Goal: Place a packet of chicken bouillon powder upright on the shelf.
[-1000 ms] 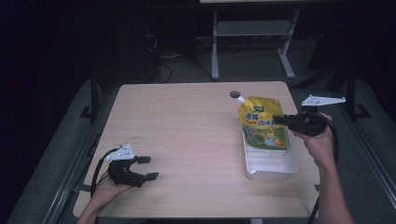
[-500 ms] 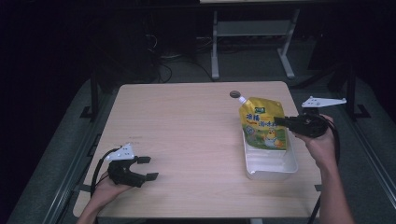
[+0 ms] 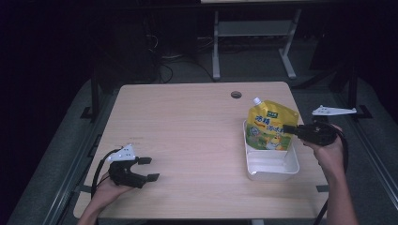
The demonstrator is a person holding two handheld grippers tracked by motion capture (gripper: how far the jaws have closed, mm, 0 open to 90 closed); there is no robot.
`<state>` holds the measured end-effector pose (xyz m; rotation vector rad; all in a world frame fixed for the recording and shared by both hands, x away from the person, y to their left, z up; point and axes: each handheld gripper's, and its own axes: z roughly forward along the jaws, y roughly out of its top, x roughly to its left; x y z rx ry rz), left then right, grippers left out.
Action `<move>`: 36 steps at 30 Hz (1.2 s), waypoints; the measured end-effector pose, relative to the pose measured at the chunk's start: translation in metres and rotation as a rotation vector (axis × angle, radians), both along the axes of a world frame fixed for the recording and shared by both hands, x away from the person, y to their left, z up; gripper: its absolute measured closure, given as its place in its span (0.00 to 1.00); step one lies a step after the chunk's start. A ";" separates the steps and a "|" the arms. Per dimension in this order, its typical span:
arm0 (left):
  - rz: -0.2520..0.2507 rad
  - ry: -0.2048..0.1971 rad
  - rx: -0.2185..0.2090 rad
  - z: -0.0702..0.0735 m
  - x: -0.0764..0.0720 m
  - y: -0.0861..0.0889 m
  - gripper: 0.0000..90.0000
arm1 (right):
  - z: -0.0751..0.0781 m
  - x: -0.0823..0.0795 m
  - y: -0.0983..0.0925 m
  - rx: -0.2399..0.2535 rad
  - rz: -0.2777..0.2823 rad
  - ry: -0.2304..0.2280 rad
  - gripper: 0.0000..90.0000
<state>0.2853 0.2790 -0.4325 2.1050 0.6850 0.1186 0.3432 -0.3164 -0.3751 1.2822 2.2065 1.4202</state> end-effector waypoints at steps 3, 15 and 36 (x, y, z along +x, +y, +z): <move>0.002 -0.004 -0.004 0.001 0.000 0.001 0.26 | 0.004 -0.001 -0.001 0.020 -0.001 -0.019 0.91; 0.004 0.000 -0.002 0.001 -0.001 0.002 0.26 | 0.003 -0.003 -0.004 0.028 -0.026 -0.023 0.96; 0.034 -0.015 -0.005 0.003 -0.002 0.012 0.26 | 0.026 -0.021 -0.005 0.048 -0.064 -0.074 0.65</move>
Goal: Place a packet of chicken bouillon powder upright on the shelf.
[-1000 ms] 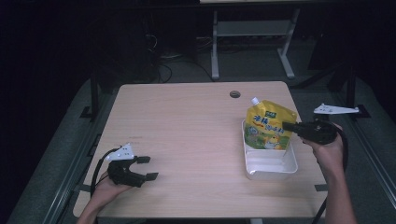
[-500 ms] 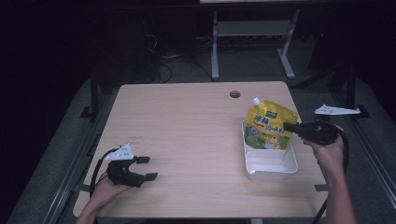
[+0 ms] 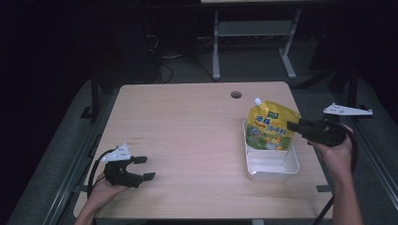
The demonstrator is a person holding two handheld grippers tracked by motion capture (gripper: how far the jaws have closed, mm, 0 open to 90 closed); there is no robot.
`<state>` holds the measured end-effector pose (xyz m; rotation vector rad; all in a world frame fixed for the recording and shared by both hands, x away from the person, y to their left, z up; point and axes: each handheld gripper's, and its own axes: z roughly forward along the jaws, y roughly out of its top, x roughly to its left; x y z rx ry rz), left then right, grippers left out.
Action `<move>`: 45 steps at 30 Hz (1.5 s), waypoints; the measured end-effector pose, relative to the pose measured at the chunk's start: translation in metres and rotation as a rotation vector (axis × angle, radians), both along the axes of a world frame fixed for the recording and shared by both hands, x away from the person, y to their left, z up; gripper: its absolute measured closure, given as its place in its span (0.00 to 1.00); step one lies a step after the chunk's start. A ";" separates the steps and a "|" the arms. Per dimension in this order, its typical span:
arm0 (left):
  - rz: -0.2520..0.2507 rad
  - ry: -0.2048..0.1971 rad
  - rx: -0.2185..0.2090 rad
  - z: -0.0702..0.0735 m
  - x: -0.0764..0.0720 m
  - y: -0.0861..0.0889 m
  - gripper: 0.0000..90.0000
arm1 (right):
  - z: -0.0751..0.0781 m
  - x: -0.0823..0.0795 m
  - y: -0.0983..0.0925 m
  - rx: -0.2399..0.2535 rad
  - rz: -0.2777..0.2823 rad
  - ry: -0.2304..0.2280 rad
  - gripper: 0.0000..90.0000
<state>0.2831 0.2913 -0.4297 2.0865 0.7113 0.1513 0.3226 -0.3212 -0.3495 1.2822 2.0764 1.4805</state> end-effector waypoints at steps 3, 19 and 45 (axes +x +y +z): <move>0.006 -0.001 -0.005 0.001 0.000 0.002 0.26 | 0.003 -0.006 -0.006 0.007 -0.019 -0.001 0.63; 0.019 -0.004 0.004 -0.001 -0.001 0.004 0.25 | -0.009 -0.036 -0.021 0.039 -0.038 0.017 0.54; 0.010 0.000 0.033 -0.004 -0.003 0.000 0.23 | -0.018 -0.069 0.034 0.010 0.097 0.013 0.46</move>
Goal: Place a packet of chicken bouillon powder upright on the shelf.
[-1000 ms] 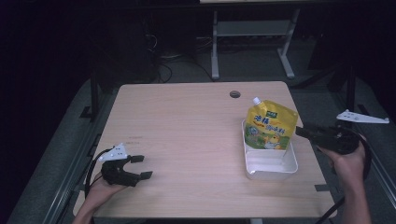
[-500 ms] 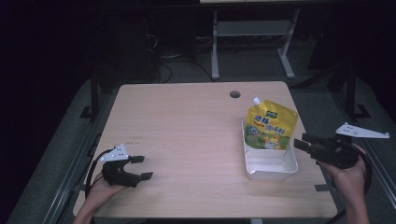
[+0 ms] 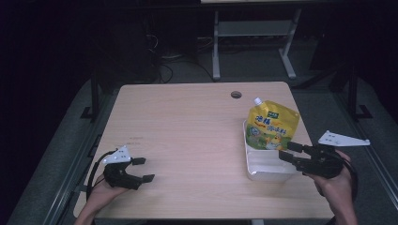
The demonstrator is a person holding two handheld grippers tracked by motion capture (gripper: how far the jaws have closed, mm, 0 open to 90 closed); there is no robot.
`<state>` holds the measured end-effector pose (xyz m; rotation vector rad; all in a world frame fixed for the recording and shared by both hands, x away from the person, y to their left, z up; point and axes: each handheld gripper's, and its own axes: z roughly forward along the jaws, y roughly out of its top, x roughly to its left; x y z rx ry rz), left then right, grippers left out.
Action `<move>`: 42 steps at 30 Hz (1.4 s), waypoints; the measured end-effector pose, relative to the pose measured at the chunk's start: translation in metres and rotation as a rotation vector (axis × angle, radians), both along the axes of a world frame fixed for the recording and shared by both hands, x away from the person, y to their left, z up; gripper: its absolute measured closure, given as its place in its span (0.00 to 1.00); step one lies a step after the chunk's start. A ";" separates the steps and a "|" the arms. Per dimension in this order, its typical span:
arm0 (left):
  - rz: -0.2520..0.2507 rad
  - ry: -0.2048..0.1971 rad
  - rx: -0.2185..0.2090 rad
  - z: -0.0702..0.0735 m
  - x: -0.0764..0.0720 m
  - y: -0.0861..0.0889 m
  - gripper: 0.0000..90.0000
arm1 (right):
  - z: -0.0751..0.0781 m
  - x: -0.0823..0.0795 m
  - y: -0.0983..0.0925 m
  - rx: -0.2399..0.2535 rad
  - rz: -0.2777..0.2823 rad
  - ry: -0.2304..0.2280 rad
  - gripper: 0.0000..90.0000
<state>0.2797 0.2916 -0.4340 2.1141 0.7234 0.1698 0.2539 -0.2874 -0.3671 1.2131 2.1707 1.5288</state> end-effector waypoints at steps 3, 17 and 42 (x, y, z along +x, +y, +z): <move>-0.001 0.001 0.002 0.000 0.000 0.000 0.23 | -0.001 0.000 0.006 0.000 0.015 0.001 0.46; -0.004 0.002 0.008 -0.002 -0.002 -0.002 0.22 | -0.003 0.005 0.056 -0.001 0.102 -0.015 0.41; -0.015 0.005 0.024 -0.005 -0.007 -0.009 0.22 | -0.009 0.009 0.131 -0.056 0.219 -0.009 0.38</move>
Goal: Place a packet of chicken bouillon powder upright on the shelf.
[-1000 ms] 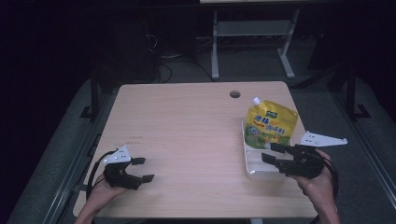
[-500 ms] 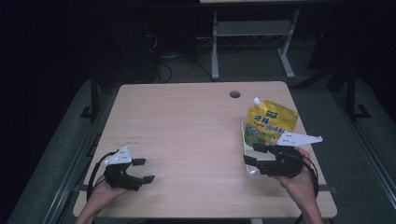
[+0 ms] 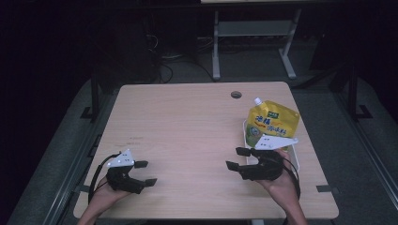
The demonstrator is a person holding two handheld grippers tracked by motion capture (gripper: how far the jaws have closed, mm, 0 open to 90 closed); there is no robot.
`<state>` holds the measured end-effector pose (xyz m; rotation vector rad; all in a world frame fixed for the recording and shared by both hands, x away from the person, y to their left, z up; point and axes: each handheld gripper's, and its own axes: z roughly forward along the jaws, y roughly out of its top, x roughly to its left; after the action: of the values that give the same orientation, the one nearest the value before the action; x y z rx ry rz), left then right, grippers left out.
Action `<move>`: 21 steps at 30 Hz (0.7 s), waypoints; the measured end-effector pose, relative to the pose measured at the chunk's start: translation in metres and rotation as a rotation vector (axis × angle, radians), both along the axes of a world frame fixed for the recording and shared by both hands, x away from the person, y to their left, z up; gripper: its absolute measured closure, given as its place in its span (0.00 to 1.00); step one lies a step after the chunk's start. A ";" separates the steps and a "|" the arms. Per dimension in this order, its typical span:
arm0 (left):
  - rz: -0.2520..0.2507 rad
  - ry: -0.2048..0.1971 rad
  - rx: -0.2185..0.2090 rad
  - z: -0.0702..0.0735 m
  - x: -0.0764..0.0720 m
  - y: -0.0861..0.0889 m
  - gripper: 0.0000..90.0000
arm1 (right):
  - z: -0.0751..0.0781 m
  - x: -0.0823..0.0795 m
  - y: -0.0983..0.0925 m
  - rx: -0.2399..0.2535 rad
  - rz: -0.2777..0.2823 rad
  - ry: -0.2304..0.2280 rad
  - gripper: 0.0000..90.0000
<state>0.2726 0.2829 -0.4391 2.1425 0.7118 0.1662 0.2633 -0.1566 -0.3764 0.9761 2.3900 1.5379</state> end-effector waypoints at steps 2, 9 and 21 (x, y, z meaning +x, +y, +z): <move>-0.001 -0.002 0.005 0.000 -0.001 -0.001 0.22 | -0.002 0.000 0.006 -0.007 0.008 0.004 0.38; -0.005 0.000 0.006 -0.001 -0.005 0.001 0.21 | -0.012 0.002 0.030 -0.036 0.044 0.017 0.38; -0.016 -0.002 0.025 -0.004 -0.006 -0.004 0.21 | -0.032 0.003 0.055 -0.082 0.072 0.042 0.38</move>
<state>0.2666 0.2792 -0.4430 2.1708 0.6948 0.1699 0.2662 -0.1014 -0.4084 0.9239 2.5212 1.4435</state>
